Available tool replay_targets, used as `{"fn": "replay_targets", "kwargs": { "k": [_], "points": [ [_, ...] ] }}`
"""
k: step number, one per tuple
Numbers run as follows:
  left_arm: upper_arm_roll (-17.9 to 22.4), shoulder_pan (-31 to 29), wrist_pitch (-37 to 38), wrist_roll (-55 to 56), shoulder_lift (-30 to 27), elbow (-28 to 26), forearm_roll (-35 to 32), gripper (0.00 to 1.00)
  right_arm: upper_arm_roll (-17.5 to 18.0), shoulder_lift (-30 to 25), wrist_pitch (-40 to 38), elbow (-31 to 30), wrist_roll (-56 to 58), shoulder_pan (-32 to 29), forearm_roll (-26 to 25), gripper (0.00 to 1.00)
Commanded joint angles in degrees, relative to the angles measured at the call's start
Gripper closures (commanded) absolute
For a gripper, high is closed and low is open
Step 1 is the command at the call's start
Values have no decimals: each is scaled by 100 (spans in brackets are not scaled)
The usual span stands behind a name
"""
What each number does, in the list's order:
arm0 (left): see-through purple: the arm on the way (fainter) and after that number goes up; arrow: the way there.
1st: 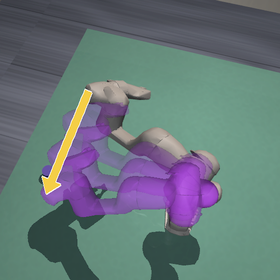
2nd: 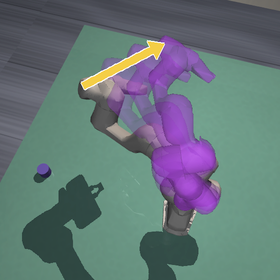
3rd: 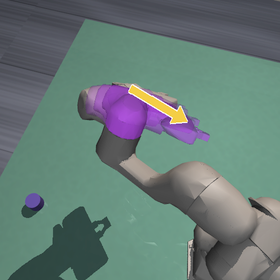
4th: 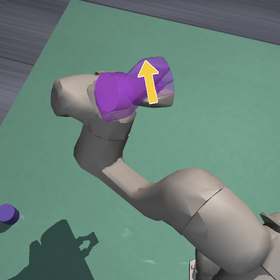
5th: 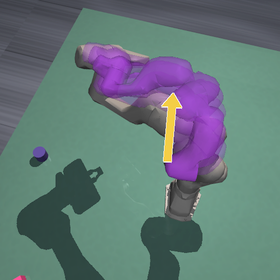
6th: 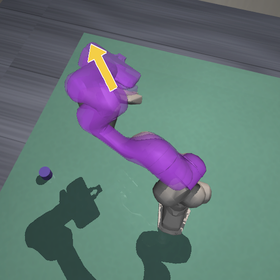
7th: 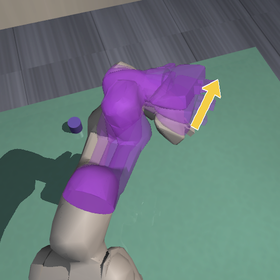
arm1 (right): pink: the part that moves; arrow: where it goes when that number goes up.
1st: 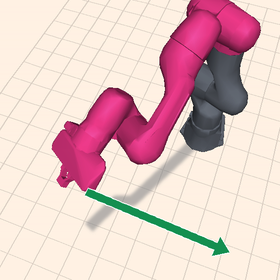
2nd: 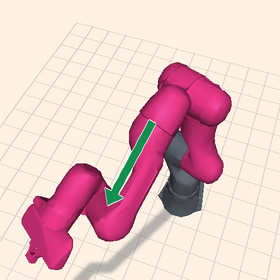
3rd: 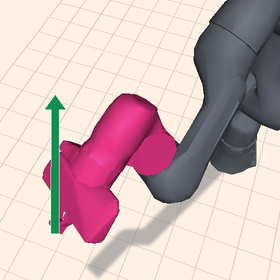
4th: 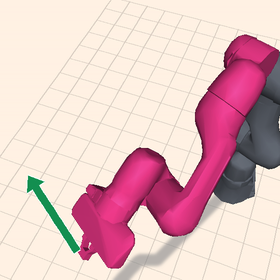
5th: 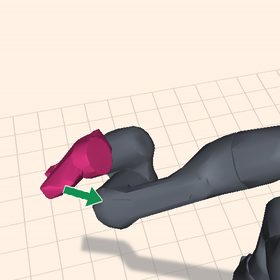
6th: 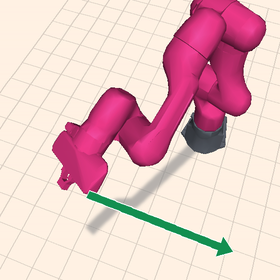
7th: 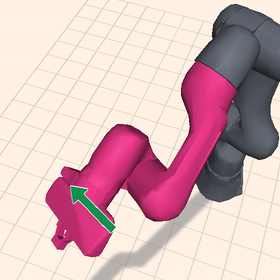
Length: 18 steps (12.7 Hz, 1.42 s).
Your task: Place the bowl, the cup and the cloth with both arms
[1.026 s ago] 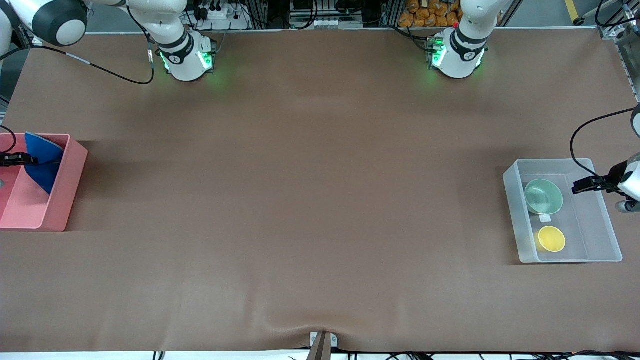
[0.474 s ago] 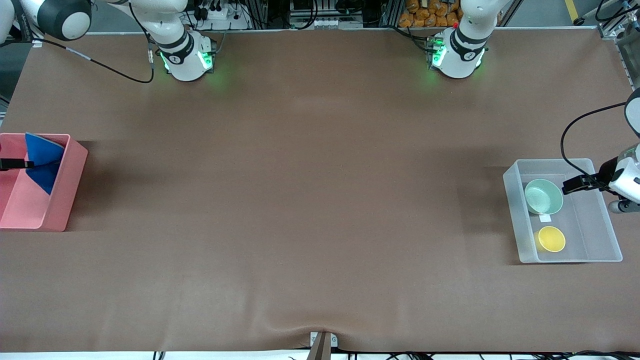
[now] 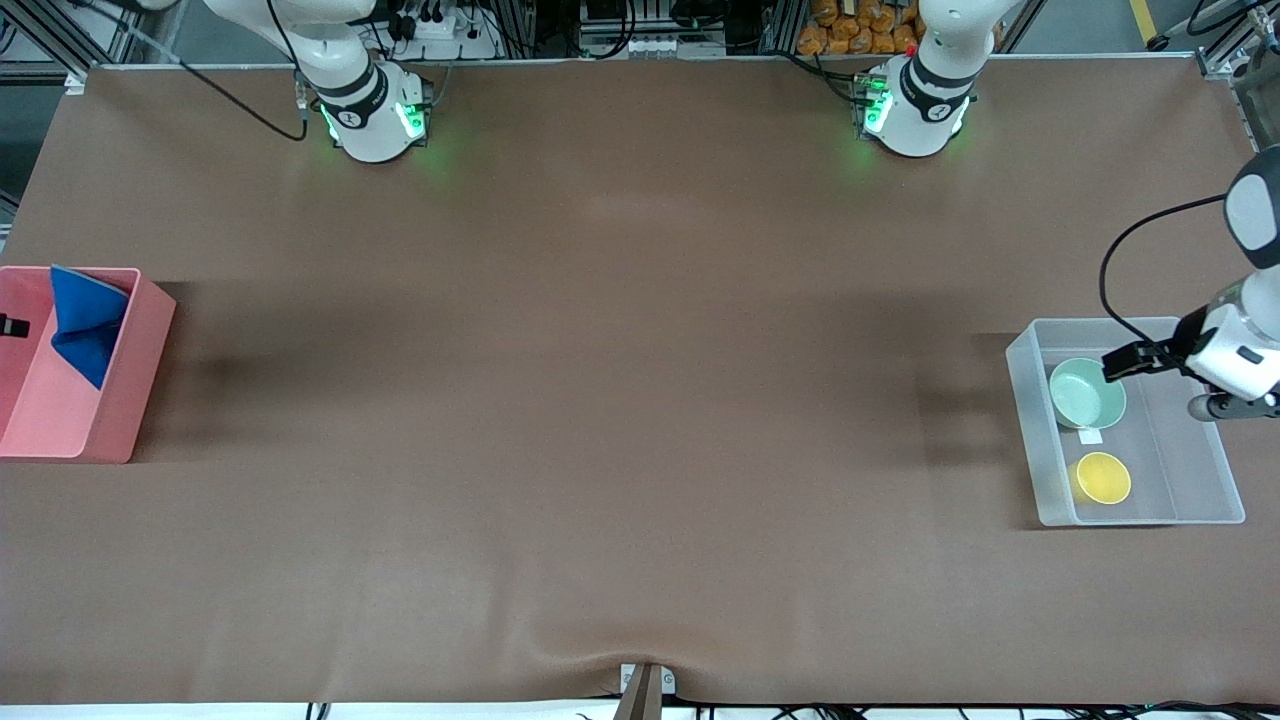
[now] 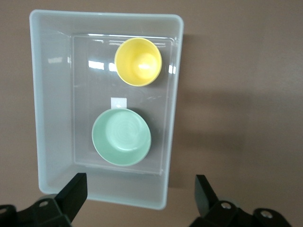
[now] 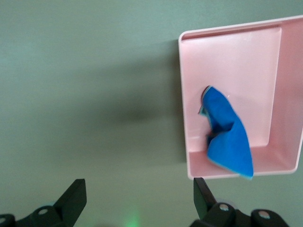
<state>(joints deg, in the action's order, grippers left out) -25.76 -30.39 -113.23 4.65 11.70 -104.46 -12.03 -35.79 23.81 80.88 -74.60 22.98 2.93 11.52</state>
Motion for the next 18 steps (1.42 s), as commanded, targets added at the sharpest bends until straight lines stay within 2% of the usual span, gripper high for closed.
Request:
{"fn": "replay_targets", "kwargs": {
  "k": [1, 2, 4, 5, 7, 8, 9, 10, 11, 12, 14, 15, 16, 18],
  "points": [
    [885, 1092, 537, 167, -203, 311, 340, 0, 11, -823, -290, -221, -896, 557, -264, 0],
    [1315, 1532, 722, 176, -308, 443, 507, 0, 20, -991, -500, -221, -1344, 716, -264, 0],
    [1862, 2140, 890, 264, -571, 497, 745, 0, 142, -1359, -704, -221, -1726, 954, -282, 0],
    [1986, 2290, 1030, 256, -677, 505, 799, 0, 439, -1536, -792, -230, -1735, 850, -317, 0],
    [2023, 2336, 1293, 221, -932, 549, 808, 0, 1525, -1747, -863, -256, -2171, 429, -491, 0],
    [2005, 2327, 1425, 185, -1072, 576, 825, 0, 2132, -1879, -846, -274, -2697, 245, -893, 0],
    [2005, 2327, 1557, 185, -1187, 602, 947, 0, 2660, -1915, -845, -361, -2920, -36, -1010, 0],
    [2048, 2388, 1689, 168, -1327, 637, 1062, 0, 3231, -1985, -819, -518, -2939, -508, -1012, 0],
    [2310, 2650, 1795, 176, -1389, 646, 1080, 0, 3846, -2168, -732, -781, -2939, -1096, -1012, 0],
    [2487, 2783, 1918, 159, -1486, 672, 1089, 0, 4261, -2283, -574, -958, -2939, -1494, -1012, 0],
    [2680, 2836, 2190, -164, -1767, 681, 1089, 0, 4309, -2276, -485, -960, -2887, -1533, -1020, 0],
    [2978, 3063, 2278, -288, -1864, 716, 1089, 0, 4283, -2284, -502, -960, -2852, -1498, -1020, 0],
    [3189, 3222, 2358, -350, -1865, 751, 1089, 0, 4169, -2302, -520, -968, -2773, -1437, -1020, 0],
    [3226, 3337, 2210, -342, -1611, 856, 1246, 0, 3880, -2302, -477, -925, -2361, -1156, -1081, 0]
  ]
}}
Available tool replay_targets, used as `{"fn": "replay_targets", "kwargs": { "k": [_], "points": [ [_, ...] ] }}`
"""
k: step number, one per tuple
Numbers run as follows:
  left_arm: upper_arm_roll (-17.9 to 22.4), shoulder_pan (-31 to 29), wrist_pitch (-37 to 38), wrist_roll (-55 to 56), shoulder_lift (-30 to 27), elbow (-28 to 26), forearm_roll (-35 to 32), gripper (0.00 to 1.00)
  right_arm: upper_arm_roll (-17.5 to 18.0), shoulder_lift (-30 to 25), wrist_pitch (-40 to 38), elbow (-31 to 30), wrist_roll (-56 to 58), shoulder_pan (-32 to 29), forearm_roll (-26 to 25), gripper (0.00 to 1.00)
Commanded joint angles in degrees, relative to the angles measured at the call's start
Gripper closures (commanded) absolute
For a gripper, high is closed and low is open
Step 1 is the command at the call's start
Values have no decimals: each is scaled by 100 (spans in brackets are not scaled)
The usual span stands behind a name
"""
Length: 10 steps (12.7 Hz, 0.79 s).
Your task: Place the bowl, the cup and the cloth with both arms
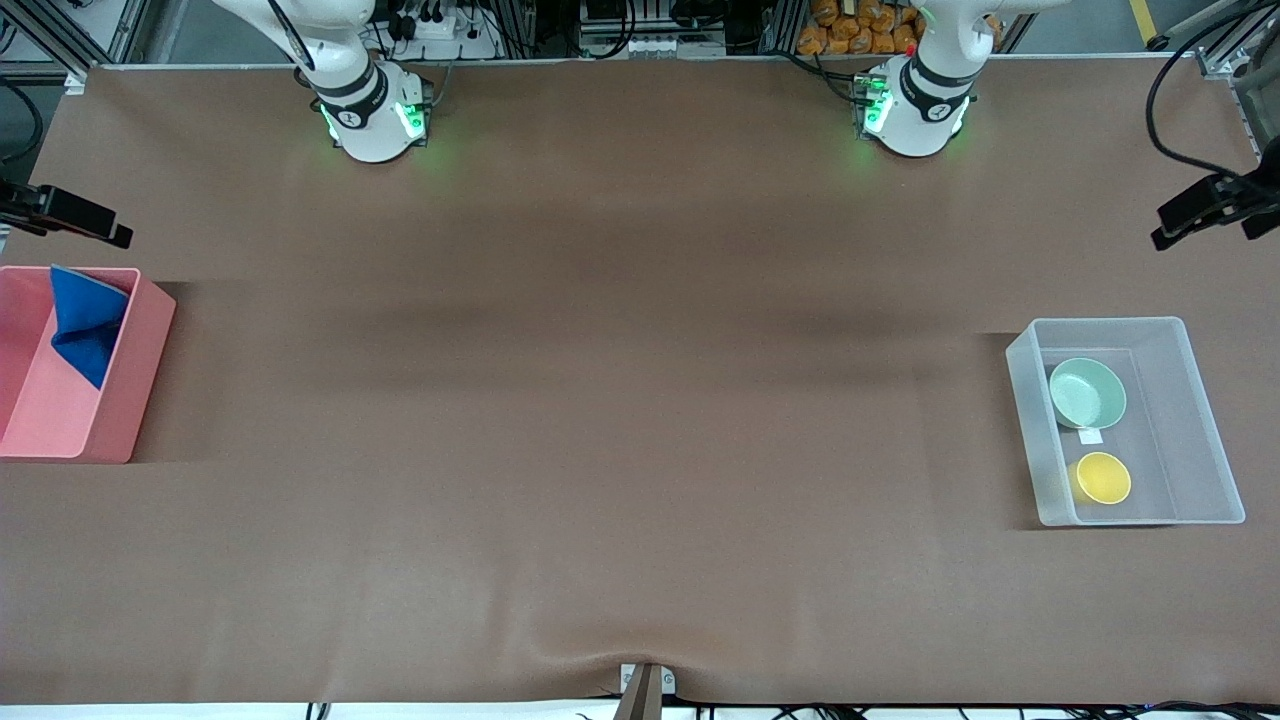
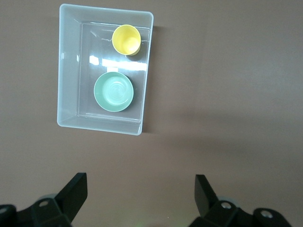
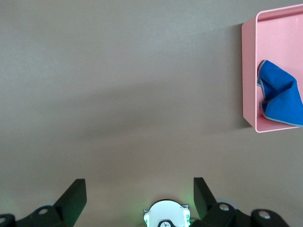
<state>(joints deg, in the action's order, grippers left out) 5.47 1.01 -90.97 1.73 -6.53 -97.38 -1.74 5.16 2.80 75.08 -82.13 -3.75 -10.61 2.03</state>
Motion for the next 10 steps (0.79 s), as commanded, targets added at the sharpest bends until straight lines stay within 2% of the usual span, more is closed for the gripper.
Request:
{"fn": "replay_targets", "kwargs": {
  "k": [1, 3, 10],
  "points": [
    [104, 233, -43, -15, 413, 323, 314, 0, -287, -201, 120, -163, 400, 286, -132, 0],
    [121, 356, -35, 47, 722, 711, 333, 0, -288, -183, 234, -172, 419, 296, -141, 0],
    [113, 409, -44, 74, 714, 738, 324, 0, -288, -183, 463, -172, 427, 305, -141, 0]
  ]
}}
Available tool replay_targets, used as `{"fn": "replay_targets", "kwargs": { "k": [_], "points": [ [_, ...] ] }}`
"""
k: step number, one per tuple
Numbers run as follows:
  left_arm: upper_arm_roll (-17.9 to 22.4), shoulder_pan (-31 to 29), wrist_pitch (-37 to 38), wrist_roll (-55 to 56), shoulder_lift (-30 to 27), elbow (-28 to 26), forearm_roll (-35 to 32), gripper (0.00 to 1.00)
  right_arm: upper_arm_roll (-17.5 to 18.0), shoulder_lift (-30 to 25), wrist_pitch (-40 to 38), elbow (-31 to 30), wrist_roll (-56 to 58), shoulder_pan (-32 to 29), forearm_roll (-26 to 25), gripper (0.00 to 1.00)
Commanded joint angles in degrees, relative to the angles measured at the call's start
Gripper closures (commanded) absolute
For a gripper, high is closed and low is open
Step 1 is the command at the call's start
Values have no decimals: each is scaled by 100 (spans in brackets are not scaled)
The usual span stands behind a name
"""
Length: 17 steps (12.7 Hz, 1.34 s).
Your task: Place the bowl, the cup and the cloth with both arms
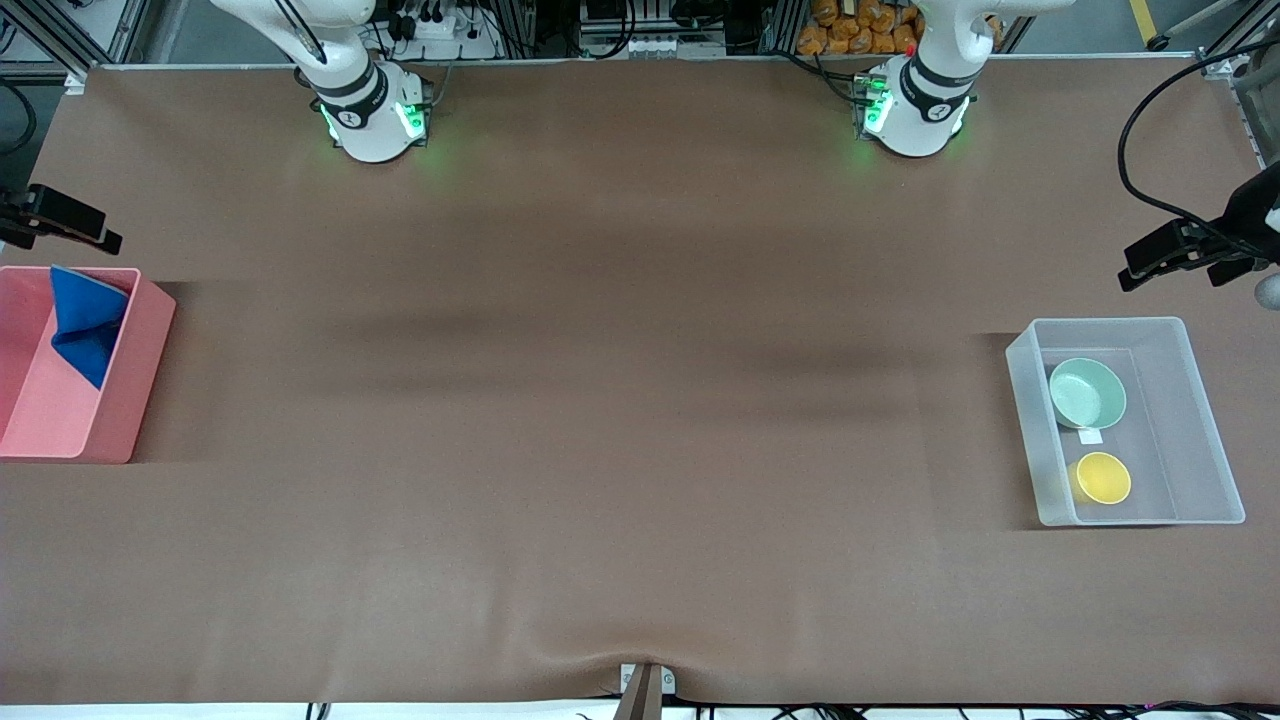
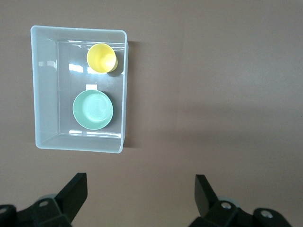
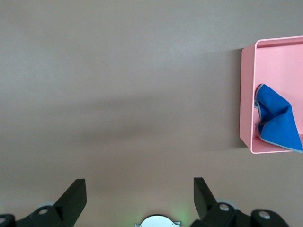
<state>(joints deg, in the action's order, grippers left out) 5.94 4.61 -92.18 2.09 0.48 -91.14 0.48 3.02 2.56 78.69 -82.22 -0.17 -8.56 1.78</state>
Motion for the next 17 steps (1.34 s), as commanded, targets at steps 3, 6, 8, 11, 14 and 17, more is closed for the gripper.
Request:
{"fn": "replay_targets", "kwargs": {
  "k": [3, 6, 8, 11, 14, 17],
  "points": [
    [65, 31, 86, 28, 5, 114, 92, 0, -74, -168, 94, -172, 149, 100, -116, 0],
    [65, 13, 78, 1, 5, 123, 75, 0, -74, -168, 76, -180, 140, 91, -116, 0],
    [65, 13, 86, 115, 14, 123, 119, 0, -74, -160, 76, -189, 140, 74, -116, 0],
    [65, 13, 86, 230, 5, 114, 136, 0, -74, -160, 68, -198, 140, 74, -116, 0],
    [65, 5, 86, 266, -39, 123, 163, 0, -91, -160, 67, -207, 140, 74, -116, 0],
    [47, 13, 86, 28, -48, 123, 171, 0, -91, -151, 67, -207, 149, 56, -116, 0]
  ]
}}
